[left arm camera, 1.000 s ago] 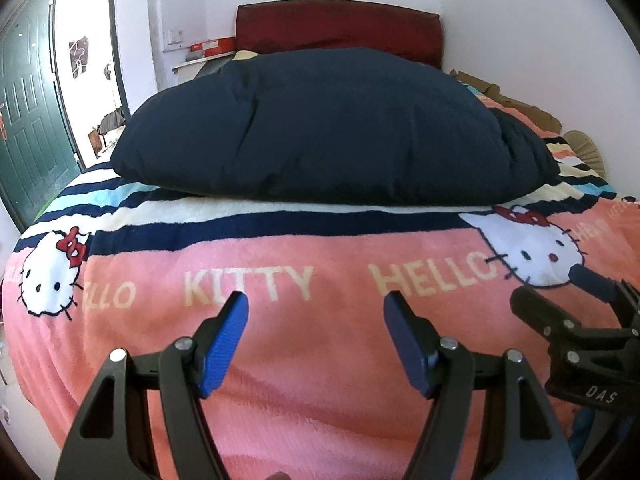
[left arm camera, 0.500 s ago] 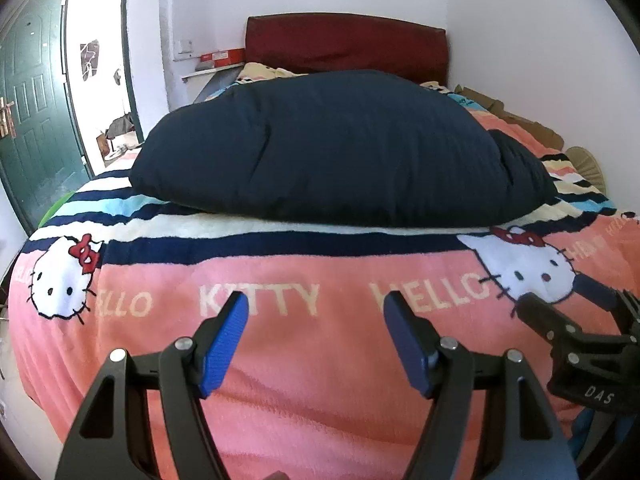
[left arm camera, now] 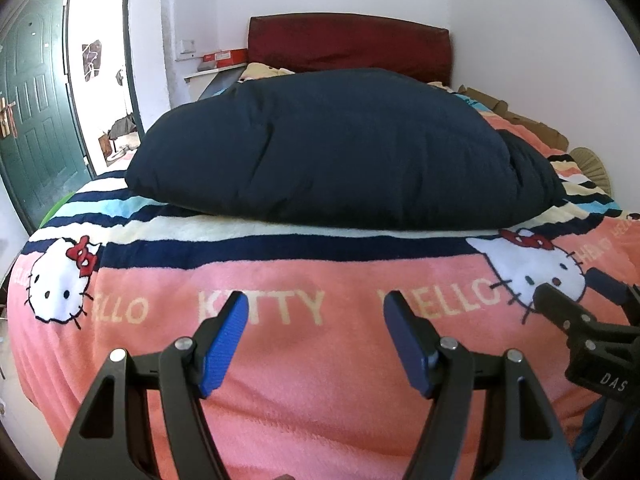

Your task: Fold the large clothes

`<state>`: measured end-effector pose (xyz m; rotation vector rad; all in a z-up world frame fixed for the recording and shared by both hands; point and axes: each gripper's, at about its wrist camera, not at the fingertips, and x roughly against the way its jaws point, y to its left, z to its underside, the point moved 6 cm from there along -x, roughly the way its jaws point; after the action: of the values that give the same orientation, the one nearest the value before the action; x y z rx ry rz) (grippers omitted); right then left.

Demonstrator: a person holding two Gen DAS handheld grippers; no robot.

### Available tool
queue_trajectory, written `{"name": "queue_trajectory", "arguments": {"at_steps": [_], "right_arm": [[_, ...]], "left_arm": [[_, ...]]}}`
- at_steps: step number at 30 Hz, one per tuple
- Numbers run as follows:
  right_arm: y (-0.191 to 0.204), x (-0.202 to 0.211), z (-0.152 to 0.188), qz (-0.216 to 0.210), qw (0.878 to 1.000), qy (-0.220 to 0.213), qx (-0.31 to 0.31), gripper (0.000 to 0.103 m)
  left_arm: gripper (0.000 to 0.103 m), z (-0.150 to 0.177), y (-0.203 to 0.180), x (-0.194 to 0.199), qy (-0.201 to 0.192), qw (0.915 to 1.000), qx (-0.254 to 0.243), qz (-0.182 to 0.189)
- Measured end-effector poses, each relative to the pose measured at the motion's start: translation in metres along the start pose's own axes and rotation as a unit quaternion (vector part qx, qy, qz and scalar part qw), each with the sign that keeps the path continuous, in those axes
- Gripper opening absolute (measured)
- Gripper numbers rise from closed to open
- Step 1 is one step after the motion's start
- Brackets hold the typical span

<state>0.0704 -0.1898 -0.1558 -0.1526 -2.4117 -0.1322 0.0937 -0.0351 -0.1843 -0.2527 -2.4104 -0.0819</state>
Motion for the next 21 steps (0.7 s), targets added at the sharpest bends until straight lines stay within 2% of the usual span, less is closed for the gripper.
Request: {"name": "queue_trajectory", "arguments": {"at_steps": [21], "right_arm": [[-0.014,-0.001,0.0,0.014,1.0,-0.009,-0.002,0.102]], "left_arm": [[0.069,0.0,0.001,-0.007,0.002,0.9999,-0.007,-0.013]]}}
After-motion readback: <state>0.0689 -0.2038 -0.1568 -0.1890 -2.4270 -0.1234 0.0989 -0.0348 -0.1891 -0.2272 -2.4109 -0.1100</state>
